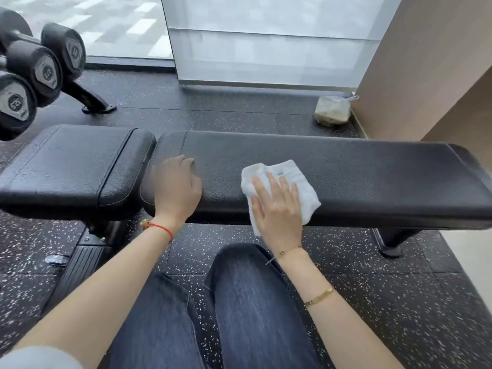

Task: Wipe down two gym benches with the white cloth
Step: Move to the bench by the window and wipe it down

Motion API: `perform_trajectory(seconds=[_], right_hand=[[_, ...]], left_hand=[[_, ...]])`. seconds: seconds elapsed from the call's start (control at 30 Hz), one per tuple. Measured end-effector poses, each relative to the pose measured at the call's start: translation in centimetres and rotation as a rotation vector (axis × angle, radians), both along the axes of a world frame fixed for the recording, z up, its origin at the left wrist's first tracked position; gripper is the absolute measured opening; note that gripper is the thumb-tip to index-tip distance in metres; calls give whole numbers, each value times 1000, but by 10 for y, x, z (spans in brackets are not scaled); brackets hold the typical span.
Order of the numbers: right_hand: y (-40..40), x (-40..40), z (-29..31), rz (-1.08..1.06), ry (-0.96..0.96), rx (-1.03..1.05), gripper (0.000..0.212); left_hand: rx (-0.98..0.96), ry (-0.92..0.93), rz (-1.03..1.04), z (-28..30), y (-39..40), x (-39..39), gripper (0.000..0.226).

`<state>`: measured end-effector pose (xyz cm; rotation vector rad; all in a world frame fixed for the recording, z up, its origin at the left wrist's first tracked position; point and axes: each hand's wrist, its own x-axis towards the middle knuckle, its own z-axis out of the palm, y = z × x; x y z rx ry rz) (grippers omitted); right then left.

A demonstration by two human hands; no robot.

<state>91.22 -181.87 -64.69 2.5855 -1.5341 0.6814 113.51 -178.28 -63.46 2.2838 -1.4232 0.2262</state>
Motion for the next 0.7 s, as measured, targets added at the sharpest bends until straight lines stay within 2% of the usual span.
perform_trajectory(seconds=[0.1, 0.23, 0.33, 0.47, 0.57, 0.63, 0.7], right_hand=[[-19, -31, 6, 33, 39, 46, 42], [-73, -76, 24, -227, 20, 215, 43], [-93, -67, 35, -324, 63, 309, 44], [-66, -21, 31, -53, 122, 289, 46], [-50, -14, 27, 132, 171, 275, 48], [-66, -31, 29, 171, 189, 279, 48], [-94, -57, 30, 68, 178, 263, 47]], left_hand=[[-11, 5, -20, 0, 2, 2, 46], [0, -3, -17, -1, 2, 1, 43], [12, -22, 0, -1, 0, -2, 44], [1, -20, 2, 0, 0, -4, 49], [-5, -13, -4, 0, 1, -4, 50], [1, -20, -8, -1, 1, -2, 50], [-5, -29, -11, -2, 1, -1, 49]])
